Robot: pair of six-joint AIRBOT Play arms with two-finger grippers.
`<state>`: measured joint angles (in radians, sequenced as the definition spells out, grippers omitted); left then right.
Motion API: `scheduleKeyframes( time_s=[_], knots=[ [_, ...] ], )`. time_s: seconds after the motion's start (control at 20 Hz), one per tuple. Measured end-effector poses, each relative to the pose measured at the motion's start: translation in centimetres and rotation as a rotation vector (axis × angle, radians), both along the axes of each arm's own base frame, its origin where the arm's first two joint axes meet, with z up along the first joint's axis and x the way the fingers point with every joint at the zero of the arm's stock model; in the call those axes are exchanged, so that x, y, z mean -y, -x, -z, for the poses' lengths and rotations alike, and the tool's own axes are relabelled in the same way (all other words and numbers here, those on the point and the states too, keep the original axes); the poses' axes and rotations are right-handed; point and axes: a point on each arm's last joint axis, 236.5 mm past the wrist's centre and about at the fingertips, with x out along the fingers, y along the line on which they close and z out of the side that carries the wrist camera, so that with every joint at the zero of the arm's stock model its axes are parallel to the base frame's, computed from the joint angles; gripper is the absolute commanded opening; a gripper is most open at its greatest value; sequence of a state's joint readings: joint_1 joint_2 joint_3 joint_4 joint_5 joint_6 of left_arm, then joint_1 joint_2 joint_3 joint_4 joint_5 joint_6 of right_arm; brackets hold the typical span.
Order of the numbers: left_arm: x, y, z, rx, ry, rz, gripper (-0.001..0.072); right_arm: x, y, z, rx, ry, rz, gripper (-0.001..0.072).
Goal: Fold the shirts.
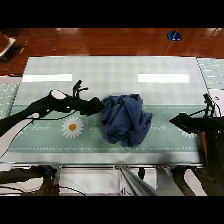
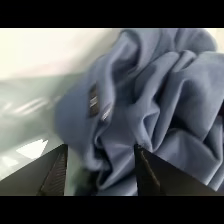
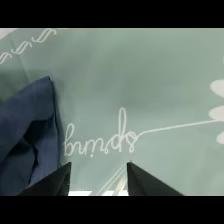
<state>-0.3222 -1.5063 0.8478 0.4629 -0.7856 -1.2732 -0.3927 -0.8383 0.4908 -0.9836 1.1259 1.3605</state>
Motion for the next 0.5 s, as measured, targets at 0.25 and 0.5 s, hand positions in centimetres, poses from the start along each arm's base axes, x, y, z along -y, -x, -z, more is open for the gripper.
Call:
scheduleKeyframes(
  time_s=[0.25, 0.5],
  knots=[
    [1.8, -0.1, 0.0, -0.001, 0.028, 0.088, 0.0019, -3.8, 2.3, 1.8, -0.074, -0.034, -0.131, 0.0404],
    [2.1, 0.0, -0.4, 0.001, 0.047, 0.128, 0.0019, -9.5, 4.7, 3.8, -0.164, -0.089, -0.284, 0.0404]
  ],
)
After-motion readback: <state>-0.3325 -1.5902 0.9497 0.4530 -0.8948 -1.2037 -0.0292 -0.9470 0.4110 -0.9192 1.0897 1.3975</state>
